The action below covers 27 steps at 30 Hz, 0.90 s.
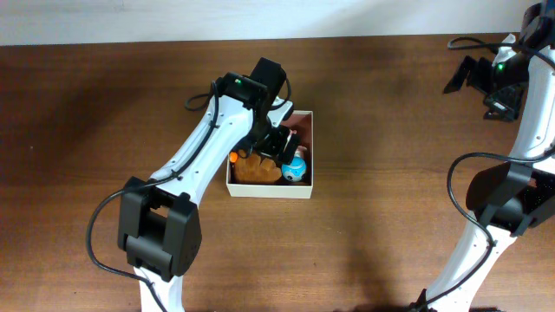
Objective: Pack container
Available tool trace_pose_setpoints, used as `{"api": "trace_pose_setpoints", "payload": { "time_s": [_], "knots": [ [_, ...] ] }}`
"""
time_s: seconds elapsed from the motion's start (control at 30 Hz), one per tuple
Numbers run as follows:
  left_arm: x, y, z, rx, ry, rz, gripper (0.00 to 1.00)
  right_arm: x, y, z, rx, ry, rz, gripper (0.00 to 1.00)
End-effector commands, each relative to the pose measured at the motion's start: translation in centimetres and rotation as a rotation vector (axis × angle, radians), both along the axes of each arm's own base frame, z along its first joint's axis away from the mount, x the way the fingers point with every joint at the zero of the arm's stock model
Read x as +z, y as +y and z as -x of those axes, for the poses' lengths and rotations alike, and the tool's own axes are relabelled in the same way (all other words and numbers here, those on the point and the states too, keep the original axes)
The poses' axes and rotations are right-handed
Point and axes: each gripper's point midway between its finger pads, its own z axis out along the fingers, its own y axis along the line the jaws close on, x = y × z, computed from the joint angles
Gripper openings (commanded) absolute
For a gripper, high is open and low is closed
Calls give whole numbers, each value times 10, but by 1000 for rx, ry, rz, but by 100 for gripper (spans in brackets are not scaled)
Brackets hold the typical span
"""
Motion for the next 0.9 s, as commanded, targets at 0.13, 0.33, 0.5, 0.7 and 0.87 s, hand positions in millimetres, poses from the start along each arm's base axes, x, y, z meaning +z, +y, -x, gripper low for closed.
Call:
{"api": "trace_pose_setpoints", "payload": {
  "time_s": [0.13,0.33,0.5,0.7,0.87],
  "knots": [
    [87,26,-48,87,-278,7,100,5,5,0,16,-15,-10,99],
    [180,85,-47,226,-508,5,100,5,5,0,16,-15,-10,99],
    [242,175,-1,374,-635,-140,100,5,5,0,16,-15,-10,98],
    [290,217,36,421,-808,-100,100,5,5,0,16,-15,-10,99],
    [305,227,54,441,-985,-8,100,5,5,0,16,-15,-10,99]
  ]
}}
